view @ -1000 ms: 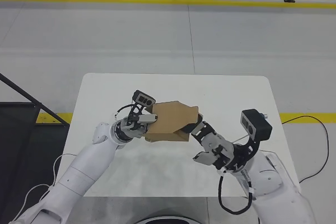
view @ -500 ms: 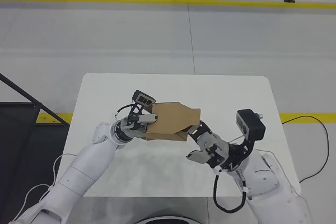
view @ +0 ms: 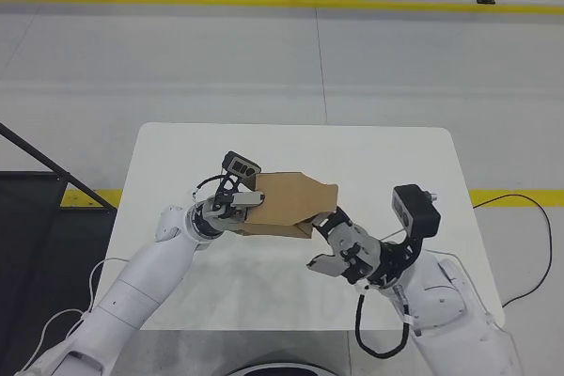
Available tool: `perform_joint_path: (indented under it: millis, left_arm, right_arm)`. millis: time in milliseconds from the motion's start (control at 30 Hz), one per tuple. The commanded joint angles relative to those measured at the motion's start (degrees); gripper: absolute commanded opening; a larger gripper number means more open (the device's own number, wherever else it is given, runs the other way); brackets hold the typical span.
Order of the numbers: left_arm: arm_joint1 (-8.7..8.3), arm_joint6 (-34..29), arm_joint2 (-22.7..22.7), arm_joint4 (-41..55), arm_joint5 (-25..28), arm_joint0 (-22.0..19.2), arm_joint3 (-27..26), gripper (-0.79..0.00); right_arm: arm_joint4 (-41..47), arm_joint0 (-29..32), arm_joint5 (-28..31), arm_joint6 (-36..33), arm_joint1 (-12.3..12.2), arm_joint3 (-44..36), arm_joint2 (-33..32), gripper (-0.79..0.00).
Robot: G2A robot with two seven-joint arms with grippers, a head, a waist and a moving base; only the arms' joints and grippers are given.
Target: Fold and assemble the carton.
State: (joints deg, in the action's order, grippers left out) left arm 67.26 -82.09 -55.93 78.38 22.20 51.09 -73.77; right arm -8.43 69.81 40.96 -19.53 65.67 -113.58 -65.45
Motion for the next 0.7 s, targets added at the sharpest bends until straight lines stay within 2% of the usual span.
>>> perform_joint_path:
  millis: [0,667]
  left_arm:
    - [0.0,0.0,0.0,0.0,0.0,0.0,0.0,-0.785]
    - [0.0,0.0,0.0,0.0,0.0,0.0,0.0,-0.785]
  right_arm:
    - [0.07,-0.02,-0.23,-0.41,0.01,-0.03,0.0,0.0]
    - [3.39,3.49,2.81,0.63,-0.48,-1.54,-5.57,0.0]
